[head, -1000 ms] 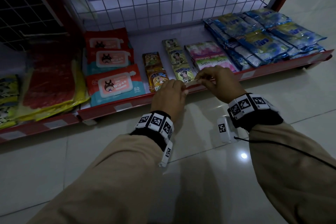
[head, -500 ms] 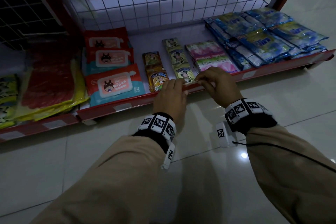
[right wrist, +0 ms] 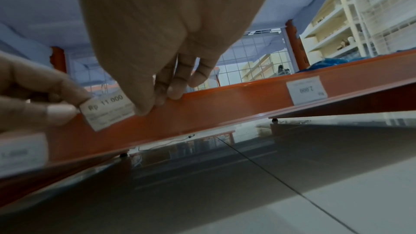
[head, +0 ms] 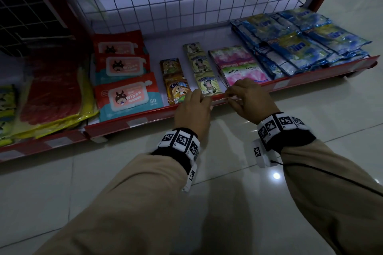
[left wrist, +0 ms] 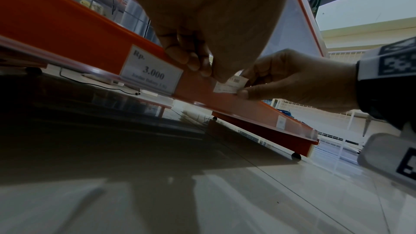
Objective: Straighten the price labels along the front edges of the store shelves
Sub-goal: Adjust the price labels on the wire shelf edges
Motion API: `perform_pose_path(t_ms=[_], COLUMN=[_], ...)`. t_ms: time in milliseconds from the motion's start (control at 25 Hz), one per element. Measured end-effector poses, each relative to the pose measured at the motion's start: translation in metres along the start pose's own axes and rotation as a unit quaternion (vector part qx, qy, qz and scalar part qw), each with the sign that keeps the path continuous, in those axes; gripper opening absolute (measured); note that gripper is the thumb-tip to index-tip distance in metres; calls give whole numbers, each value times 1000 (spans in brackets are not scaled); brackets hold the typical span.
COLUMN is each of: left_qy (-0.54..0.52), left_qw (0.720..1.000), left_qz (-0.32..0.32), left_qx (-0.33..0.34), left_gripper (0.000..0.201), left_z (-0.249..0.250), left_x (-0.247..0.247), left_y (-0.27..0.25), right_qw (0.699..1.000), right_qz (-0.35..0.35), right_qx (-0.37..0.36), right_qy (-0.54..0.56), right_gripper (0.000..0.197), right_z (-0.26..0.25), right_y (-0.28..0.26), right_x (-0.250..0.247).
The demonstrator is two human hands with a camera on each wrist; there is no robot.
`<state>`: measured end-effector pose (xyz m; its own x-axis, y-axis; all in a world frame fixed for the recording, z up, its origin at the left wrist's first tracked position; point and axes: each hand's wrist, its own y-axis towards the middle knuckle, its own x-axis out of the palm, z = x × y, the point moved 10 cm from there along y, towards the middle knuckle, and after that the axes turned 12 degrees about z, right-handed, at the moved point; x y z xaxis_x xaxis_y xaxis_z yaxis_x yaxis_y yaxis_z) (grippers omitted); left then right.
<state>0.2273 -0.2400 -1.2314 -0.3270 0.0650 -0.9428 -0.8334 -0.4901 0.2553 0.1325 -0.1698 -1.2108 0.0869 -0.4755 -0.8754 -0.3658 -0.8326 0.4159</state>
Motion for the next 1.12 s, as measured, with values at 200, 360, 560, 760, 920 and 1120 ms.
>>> perform_pose_path(t_ms=[200, 360, 560, 760, 920, 1120], left_qy=[1, 20, 50, 60, 30, 23], left_qw=[1000, 1000, 999, 998, 999, 1000], left_qz=[-2, -3, -13, -13, -5, -6], left_qx=[4, 10, 15, 27, 21, 14], left_gripper=[28, 25, 22, 20, 23, 24], left_z=[0, 1, 5, 6, 5, 4], left_x=[1, 3, 5, 4, 4, 4], left_y=[-1, 1, 2, 3, 1, 2], right_qw=[999, 997, 998, 998, 997, 996], right_qz=[-22, -34, -11, -21, -21, -17], right_qx=[-17, -20, 7, 8, 22, 31], right_qy=[-25, -64, -66, -59, -70, -79], right_gripper=[18, 19, 19, 21, 19, 17], right_z=[-5, -3, 2, -1, 2, 3], right_y=[-2, -3, -8, -8, -9, -10], right_x=[6, 9, 4, 4, 5, 7])
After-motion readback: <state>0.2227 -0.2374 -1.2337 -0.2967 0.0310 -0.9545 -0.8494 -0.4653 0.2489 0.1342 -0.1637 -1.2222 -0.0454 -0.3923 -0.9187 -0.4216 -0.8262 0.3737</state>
